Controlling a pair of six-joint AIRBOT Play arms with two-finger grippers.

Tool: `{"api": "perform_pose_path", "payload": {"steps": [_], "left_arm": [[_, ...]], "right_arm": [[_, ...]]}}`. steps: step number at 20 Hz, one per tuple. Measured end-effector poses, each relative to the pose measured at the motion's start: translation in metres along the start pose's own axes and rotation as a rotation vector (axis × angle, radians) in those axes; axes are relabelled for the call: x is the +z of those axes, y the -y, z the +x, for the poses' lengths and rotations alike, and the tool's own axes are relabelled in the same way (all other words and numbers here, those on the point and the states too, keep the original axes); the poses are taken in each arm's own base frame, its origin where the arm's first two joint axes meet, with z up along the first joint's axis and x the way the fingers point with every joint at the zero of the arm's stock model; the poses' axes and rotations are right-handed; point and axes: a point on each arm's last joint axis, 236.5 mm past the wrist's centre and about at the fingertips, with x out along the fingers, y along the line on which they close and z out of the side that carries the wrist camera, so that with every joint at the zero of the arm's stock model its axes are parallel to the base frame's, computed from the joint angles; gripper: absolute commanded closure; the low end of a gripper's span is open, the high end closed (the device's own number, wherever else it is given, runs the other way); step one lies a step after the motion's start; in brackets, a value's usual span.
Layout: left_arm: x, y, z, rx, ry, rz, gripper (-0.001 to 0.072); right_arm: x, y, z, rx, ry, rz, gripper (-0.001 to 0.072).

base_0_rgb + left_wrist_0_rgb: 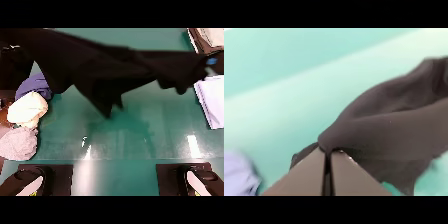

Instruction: Fold the shirts.

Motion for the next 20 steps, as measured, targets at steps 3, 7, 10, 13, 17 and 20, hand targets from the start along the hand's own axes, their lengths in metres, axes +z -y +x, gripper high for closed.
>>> {"api": "perform_pose_path", "payload": {"steps": [3,7,10,13,17,20], "left_arm": [[0.015,0.029,-0.016,-0.109,0.052,-0.002,0.0685],[-0.026,0.041,0.023,-0.200,-0.094,-0.044,0.0685],[-0.097,0.039,0.076,-0.237,-0.304,-0.118,0.0686],[-0.186,0.037,0.121,-0.258,-0.519,-0.192,0.0686],[-0.266,0.035,0.146,-0.257,-0.684,-0.244,0.0685],[-0.288,0.035,0.149,-0.256,-0.724,-0.256,0.0685]], "right_arm": [[0.010,0.002,-0.039,-0.052,0.047,-0.015,0.0696],[-0.028,0.013,-0.034,-0.071,-0.081,0.038,0.0696],[-0.087,0.027,0.004,-0.047,-0.276,0.118,0.0695],[-0.146,0.045,0.053,-0.032,-0.459,0.203,0.0687],[-0.173,0.075,0.112,-0.053,-0.513,0.265,0.0136],[-0.175,0.099,0.127,-0.076,-0.545,0.293,0.0137]]}}
